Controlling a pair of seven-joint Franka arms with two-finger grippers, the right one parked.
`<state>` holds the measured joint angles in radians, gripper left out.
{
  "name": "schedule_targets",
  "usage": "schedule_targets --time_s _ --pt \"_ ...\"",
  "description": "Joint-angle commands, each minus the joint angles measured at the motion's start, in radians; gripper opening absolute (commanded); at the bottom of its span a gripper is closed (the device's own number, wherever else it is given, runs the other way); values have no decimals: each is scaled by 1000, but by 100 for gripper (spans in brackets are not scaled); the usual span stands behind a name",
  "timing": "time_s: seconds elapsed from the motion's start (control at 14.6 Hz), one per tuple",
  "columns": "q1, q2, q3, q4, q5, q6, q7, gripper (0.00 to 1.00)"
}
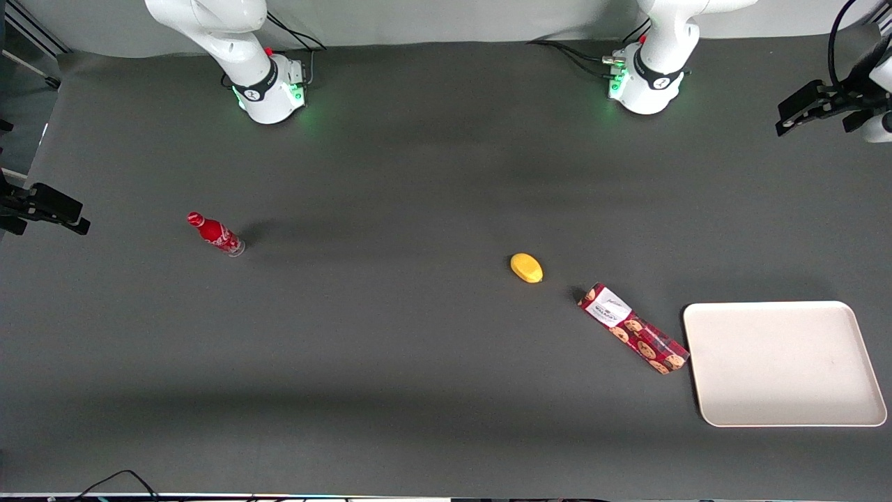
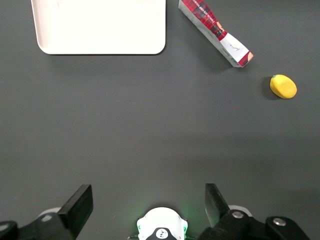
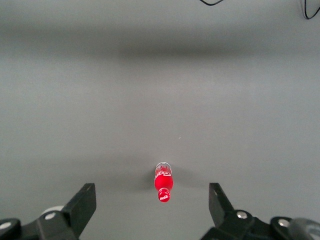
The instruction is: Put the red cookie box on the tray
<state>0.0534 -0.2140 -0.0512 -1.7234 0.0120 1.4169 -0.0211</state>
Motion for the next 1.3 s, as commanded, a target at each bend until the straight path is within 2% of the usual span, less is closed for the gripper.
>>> schedule_targets --time_s 0.0,0.62,0.89,1.03,1.24 --pt "-6 -1 10 27 -1 -39 30 100" --pt "-4 33 8 50 -17 -3 -48 100" --pt "-7 192 1 232 -21 -1 -155 100" --pt "-9 302 -41 321 -30 2 -273 100" --pt "-10 431 -90 358 -29 104 -443 100"
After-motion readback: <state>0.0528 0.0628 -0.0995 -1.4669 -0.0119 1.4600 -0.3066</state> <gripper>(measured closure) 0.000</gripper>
